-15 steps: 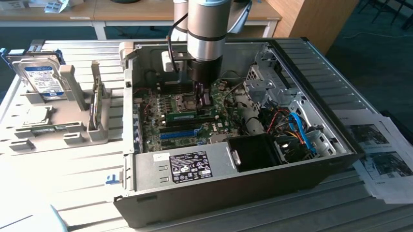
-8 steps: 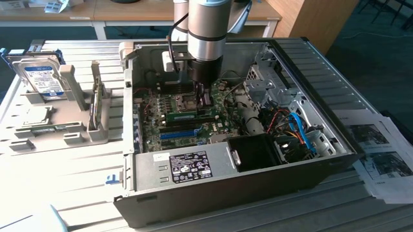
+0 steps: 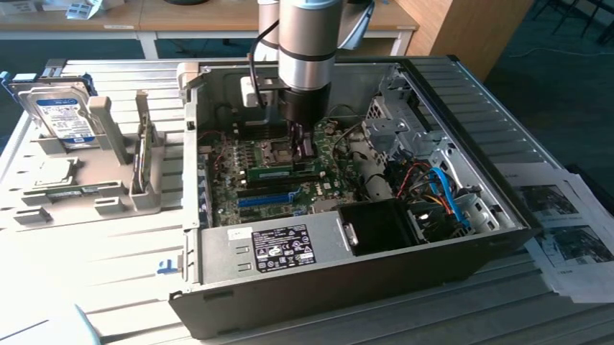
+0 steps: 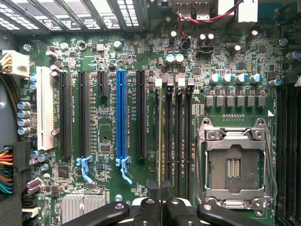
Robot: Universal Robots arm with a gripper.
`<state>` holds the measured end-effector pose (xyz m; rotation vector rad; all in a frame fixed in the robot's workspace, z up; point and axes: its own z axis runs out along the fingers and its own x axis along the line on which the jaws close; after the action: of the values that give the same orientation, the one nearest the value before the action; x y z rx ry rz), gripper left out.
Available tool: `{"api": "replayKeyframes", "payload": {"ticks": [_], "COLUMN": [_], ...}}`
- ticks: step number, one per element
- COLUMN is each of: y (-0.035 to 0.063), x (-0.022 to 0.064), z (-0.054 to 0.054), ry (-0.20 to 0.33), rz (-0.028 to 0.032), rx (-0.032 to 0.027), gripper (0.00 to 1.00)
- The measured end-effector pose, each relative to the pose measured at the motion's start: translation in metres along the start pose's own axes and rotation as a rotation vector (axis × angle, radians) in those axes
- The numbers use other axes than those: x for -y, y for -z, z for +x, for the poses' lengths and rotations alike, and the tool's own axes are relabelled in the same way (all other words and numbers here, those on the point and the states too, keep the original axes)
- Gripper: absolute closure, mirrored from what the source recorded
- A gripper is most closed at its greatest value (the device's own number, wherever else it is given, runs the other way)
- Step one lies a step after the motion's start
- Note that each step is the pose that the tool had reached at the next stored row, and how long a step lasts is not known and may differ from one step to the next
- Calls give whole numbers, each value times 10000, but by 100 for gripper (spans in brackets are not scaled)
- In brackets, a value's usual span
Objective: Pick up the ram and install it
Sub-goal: 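Insert the ram into the slot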
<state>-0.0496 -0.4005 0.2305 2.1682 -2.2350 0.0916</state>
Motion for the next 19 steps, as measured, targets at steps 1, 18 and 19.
{"api": "replayKeyframes", "payload": {"ticks": [1,18,19], "y": [0,-1,0], "x": [-2,-10,-10], "z": [0,13,14], "ry": [0,-5,-5], "rz": [18,94,94], "rx": [0,3,2], "gripper": [88,88,88]}}
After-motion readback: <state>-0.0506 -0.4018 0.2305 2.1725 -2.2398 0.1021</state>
